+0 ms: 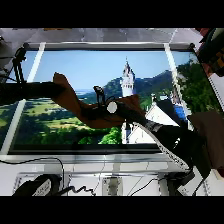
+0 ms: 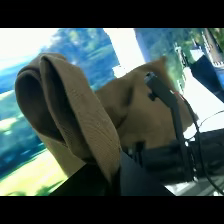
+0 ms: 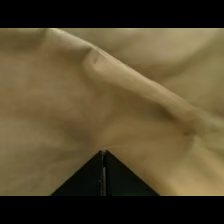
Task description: Fold the clothes and pants, and hang the long-sleeved shirts on hangers.
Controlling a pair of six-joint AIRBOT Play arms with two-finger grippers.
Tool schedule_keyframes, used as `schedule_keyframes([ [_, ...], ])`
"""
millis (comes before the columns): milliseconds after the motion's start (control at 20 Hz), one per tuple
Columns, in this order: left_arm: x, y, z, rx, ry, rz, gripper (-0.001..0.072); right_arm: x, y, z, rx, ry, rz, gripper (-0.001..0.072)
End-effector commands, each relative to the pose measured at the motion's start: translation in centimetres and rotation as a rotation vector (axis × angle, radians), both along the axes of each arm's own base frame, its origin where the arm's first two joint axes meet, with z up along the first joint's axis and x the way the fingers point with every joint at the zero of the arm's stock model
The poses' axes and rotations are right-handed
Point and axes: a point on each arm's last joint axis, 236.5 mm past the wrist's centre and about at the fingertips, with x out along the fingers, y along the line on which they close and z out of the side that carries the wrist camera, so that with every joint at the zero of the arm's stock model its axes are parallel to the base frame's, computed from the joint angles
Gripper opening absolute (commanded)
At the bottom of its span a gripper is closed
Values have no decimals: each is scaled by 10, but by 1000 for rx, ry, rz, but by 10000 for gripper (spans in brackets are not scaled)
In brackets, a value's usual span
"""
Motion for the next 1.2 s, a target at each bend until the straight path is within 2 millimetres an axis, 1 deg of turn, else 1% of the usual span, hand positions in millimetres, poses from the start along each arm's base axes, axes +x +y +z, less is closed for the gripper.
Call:
schedule_keyframes([
  [0, 1, -20, 0, -54, 13, -37, 11, 24, -32, 4, -59, -30, -4, 9],
  [100, 6, -53, -7, -115, 37, -84, 10, 61, -90, 18, -89, -27, -74, 9],
  [150, 9, -72, -14, -133, 52, -111, 10, 78, -120, 26, -93, -20, -118, 9],
  [200, 11, -95, -24, -146, 68, -139, 10, 94, -154, 37, -91, -10, -169, 9],
  [250, 14, -123, -37, -154, 78, -166, 10, 105, -185, 46, -90, 1, -212, 9],
  [300, 18, -153, -50, -164, 76, -174, 10, 113, -217, 55, -90, 16, -253, 9],
  [400, 28, -209, -73, -205, 66, -147, 10, 118, -270, 67, -97, 49, -311, 9],
  [500, 26, -262, -105, -271, 116, -97, 10, 119, -315, 71, -121, 74, -360, 9],
  [550, 24, -280, -119, -303, 149, -61, 12, 119, -333, 72, -129, 83, -384, 9],
  [600, 22, -294, -132, -327, 178, -25, 37, 120, -351, 72, -142, 90, -407, 9],
  [650, 19, -305, -143, -339, 204, -6, 248, 121, -365, 70, -153, 94, -428, 9],
  [700, 16, -312, -150, -344, 223, -2, 572, 121, -381, 67, -176, 98, -448, 9],
  [750, 16, -313, -151, -341, 223, -6, 706, 121, -399, 60, -226, 96, -461, 9],
  [800, 17, -312, -149, -342, 217, -5, 701, 119, -417, 53, -286, 92, -471, 9],
  [900, 28, -300, -137, -350, 190, 6, 702, 114, -451, 39, -390, 101, -486, 9],
  [950, 33, -292, -128, -348, 160, -2, 701, 110, -460, 33, -409, 109, -467, 8],
  [1000, 38, -284, -115, -345, 123, -18, 701, 104, -464, 25, -413, 125, -416, 7],
  [1050, 42, -275, -103, -345, 92, -29, 701, 93, -460, 16, -393, 153, -331, 7],
  [1150, 50, -257, -78, -367, 54, -30, 701, 69, -436, 2, -265, 225, -152, 10],
])
